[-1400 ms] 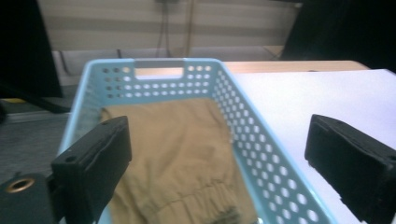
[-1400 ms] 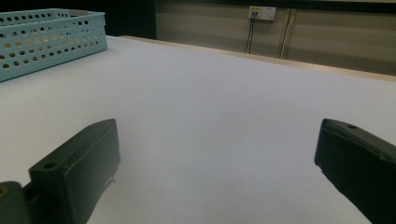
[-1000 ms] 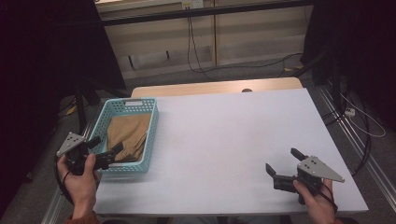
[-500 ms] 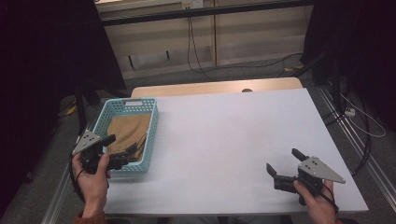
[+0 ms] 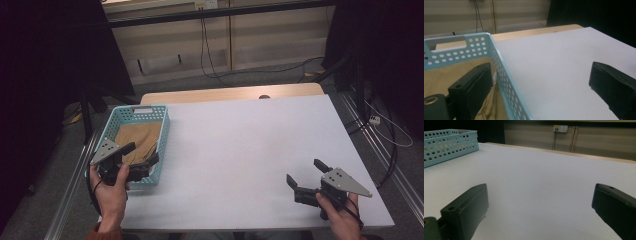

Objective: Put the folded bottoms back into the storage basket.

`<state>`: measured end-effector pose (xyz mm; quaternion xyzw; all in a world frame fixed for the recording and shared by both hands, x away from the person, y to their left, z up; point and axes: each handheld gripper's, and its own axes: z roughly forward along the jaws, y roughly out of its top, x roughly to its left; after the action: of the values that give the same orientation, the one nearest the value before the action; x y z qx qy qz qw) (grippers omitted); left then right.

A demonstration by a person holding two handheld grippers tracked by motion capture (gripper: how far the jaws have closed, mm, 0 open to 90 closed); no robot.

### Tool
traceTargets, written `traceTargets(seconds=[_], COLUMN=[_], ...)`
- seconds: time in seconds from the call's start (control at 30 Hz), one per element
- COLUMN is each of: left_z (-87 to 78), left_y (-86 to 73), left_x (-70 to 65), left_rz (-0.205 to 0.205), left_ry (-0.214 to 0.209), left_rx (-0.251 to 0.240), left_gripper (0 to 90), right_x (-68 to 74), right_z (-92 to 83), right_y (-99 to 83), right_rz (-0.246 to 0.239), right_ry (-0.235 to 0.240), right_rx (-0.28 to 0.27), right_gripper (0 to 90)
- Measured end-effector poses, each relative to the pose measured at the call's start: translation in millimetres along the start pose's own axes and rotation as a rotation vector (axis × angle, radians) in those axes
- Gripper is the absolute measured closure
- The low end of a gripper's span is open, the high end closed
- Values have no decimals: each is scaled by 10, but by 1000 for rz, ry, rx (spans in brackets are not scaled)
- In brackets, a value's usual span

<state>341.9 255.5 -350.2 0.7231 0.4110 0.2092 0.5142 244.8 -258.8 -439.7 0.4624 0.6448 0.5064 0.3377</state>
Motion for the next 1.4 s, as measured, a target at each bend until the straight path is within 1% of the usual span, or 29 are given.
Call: traceTargets(seconds=[0.03,0.07,0.13,0.2,0.27,0.33,0.4,0.43,0.47,0.5,0.57,0.63,0.67,0.73,0.83,0.87,0.9,0.93,0.97,1.0,1.1,1.17,1.2,1.23,1.27,1.3,1.37,1.4], left_z=[31,58,102,155,202,264,302,308,319,323,336,352,355,363,367,366,366,368,363,357,353,356,349,334,319,308,289,290], left_y=[11,24,51,67,72,68,52,43,23,8,-20,-56,-76,-124,-200,-222,-242,-255,-277,-295,-349,-388,-407,-428,-443,-450,-476,-492], left_x=[7,4,-13,-37,-66,-107,-158,-189,-245,-283,-334,-382,-395,-413,-426,-430,-436,-442,-457,-471,-487,-487,-486,-488,-491,-489,-490,-491], left_rz=[4,-1,12,14,27,39,34,40,58,68,65,65,69,68,64,59,48,47,57,63,65,59,52,38,32,35,19,19], left_ry=[-8,-1,10,-14,-19,-27,-39,-34,-22,-24,-38,-43,-51,-71,-80,-81,-93,-101,-104,-104,-114,-105,-95,-79,-69,-67,-67,-73], left_rx=[9,12,9,11,23,34,42,45,46,49,50,55,58,65,77,80,86,94,105,105,111,103,92,66,57,63,57,64], left_gripper=[52,52,52,52,52,52,52,52,52,52,52,52,52,52,52,51,52,52,52,52,52,52,51,52,51,51,52,51], right_x=[0,-1,0,1,0,-2,-1,-3,-4,-2,-4,2,3,3,1,1,0,2,1,0,0,0,0,1,1,0,-1,-3], right_z=[0,2,7,4,1,1,-2,-5,-8,-12,-11,-13,-15,-17,-19,-20,-21,-20,-20,-22,-24,-23,-22,-23,-25,-27,-32,-32], right_y=[-1,-2,-3,-2,-4,-6,-6,-7,-7,-5,-8,-8,-8,-8,-10,-10,-12,-13,-14,-14,-14,-14,-14,-14,-14,-13,-13,-14], right_rz=[-2,-2,-4,-4,-4,-2,3,3,2,8,5,4,3,2,5,5,1,1,0,2,6,7,7,6,6,7,11,10], right_ry=[-1,-1,-1,0,0,0,0,1,2,1,0,2,3,2,0,0,1,1,0,-2,-4,-5,-4,-3,-3,-3,-4,-4], right_rx=[0,2,3,3,5,6,7,7,6,5,6,6,6,5,6,6,7,6,6,7,6,7,6,6,5,4,3,4], right_gripper=[5,5,5,5,5,5,4,3,2,2,2,2,1,1,1,1,1,1,1,1,1,1,1,1,1,1,1,1])
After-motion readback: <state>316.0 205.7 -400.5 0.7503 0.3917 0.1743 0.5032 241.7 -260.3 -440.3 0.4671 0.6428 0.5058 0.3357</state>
